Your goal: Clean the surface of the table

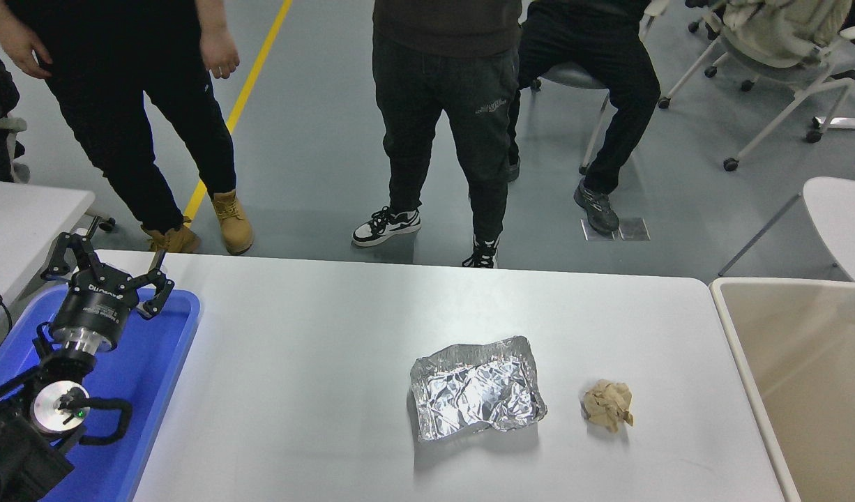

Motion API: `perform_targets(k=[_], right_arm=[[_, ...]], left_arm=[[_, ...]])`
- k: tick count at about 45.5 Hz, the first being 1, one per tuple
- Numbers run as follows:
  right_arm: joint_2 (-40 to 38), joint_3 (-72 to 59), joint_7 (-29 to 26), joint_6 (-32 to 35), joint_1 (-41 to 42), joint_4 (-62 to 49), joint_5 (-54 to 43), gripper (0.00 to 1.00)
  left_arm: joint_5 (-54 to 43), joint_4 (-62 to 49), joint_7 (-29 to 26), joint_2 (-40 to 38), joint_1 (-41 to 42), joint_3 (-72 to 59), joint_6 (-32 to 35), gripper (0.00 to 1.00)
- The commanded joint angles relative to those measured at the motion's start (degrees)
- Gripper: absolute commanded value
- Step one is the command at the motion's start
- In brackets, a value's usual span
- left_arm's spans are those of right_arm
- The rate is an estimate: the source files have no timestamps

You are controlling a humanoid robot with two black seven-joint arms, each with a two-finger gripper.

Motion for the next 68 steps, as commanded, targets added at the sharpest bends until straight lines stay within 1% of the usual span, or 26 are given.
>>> perform_targets(k=[1,8,16,40,41,44,46,53,55,57,58,64,68], right_arm=[[4.1,0.1,-4.9,-1.7,-3.7,-1.7,0.2,0.0],[7.0,0.1,-5.6,-3.2,-6.4,-1.7,0.2,0.0],[7.6,0.1,-5.6,-3.6,-9.7,-1.7,0.3,0.0],[7.6,0.3,-5.5,-4.7,-10.2,-1.4,0.7,0.0],[7.6,0.4,-5.5,-4.8,-10.1,-1.4,0.7,0.03],[7.6,1.1,-5.5,-5.8,-10.1,-1.0,0.7,0.19],[7.5,2.0,-5.5,-6.0,-10.1,-0.8,0.7,0.32],[7.2,6.0,-5.4,-6.1,-9.7,-0.7,0.7,0.74],[7.0,7.3,-5.4,-6.1,-9.4,-0.7,0.7,0.84],[6.8,8.7,-5.4,-6.0,-9.3,-0.7,0.7,0.9],[6.6,9.9,-5.4,-6.0,-8.7,-0.7,0.7,0.97],[5.9,12.9,-5.5,-5.4,-6.0,-0.7,0.7,0.98],[3.6,15.3,-5.5,-5.2,-3.6,-0.7,0.7,0.98]], left_arm=[[0.0,0.0,0.0,0.0,0.0,0.0,0.0,1.0],[0.0,0.0,0.0,0.0,0.0,0.0,0.0,1.0],[0.0,0.0,0.0,0.0,0.0,0.0,0.0,1.0],[0.0,0.0,0.0,0.0,0.0,0.0,0.0,1.0],[0.0,0.0,0.0,0.0,0.0,0.0,0.0,1.0],[0.0,0.0,0.0,0.0,0.0,0.0,0.0,1.0],[0.0,0.0,0.0,0.0,0.0,0.0,0.0,1.0],[0.0,0.0,0.0,0.0,0.0,0.0,0.0,1.0],[0.0,0.0,0.0,0.0,0.0,0.0,0.0,1.0],[0.0,0.0,0.0,0.0,0.0,0.0,0.0,1.0],[0.0,0.0,0.0,0.0,0.0,0.0,0.0,1.0],[0.0,0.0,0.0,0.0,0.0,0.0,0.0,1.0],[0.0,0.0,0.0,0.0,0.0,0.0,0.0,1.0]])
